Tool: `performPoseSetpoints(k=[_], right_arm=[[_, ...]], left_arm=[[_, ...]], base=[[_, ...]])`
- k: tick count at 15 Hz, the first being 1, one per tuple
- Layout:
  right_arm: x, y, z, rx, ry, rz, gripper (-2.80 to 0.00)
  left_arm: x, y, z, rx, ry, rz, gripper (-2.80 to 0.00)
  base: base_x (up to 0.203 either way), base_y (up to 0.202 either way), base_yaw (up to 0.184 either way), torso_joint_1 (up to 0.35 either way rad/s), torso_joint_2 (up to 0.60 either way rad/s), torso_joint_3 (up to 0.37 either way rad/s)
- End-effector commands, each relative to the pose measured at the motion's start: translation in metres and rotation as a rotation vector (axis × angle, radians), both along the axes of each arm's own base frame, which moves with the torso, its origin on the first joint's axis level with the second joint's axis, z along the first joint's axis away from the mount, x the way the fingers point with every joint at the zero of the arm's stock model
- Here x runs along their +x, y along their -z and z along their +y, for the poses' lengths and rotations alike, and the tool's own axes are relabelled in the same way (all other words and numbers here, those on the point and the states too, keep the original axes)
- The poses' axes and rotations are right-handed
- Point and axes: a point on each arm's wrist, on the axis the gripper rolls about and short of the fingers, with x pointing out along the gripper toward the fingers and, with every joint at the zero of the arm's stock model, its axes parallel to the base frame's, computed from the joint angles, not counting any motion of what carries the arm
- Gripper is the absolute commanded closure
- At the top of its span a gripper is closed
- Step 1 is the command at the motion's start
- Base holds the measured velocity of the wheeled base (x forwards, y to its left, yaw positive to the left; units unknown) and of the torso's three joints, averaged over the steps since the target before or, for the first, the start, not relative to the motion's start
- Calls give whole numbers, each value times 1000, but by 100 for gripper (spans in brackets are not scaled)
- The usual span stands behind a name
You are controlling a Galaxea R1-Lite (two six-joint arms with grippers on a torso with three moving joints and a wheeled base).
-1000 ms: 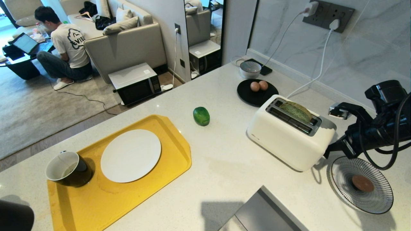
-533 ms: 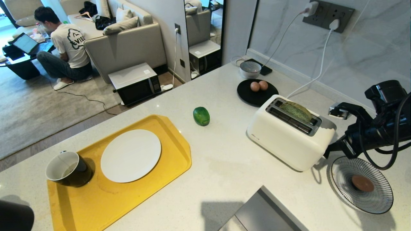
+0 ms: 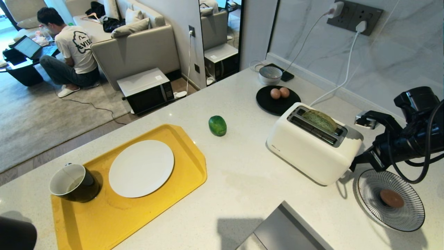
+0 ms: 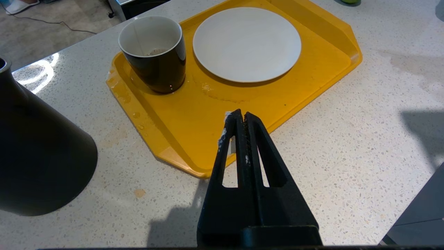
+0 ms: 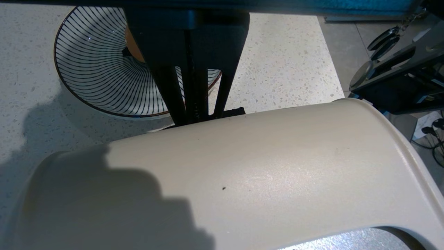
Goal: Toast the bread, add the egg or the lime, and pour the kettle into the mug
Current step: Use a bread toaster
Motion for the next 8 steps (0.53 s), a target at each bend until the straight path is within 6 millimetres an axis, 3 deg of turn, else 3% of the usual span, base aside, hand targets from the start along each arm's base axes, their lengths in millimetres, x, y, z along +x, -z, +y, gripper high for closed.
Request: performPoseSetpoints(k=[1, 8], right_arm=[[0, 0, 0, -1, -4, -1, 0], [-2, -3, 0, -2, -5, -7, 0]], left_arm=[[0, 0, 0, 0, -1, 1, 0], [0, 0, 0, 0, -1, 1, 0]], base=[[0, 0, 0, 0, 0, 0], [0, 0, 0, 0, 0, 0]])
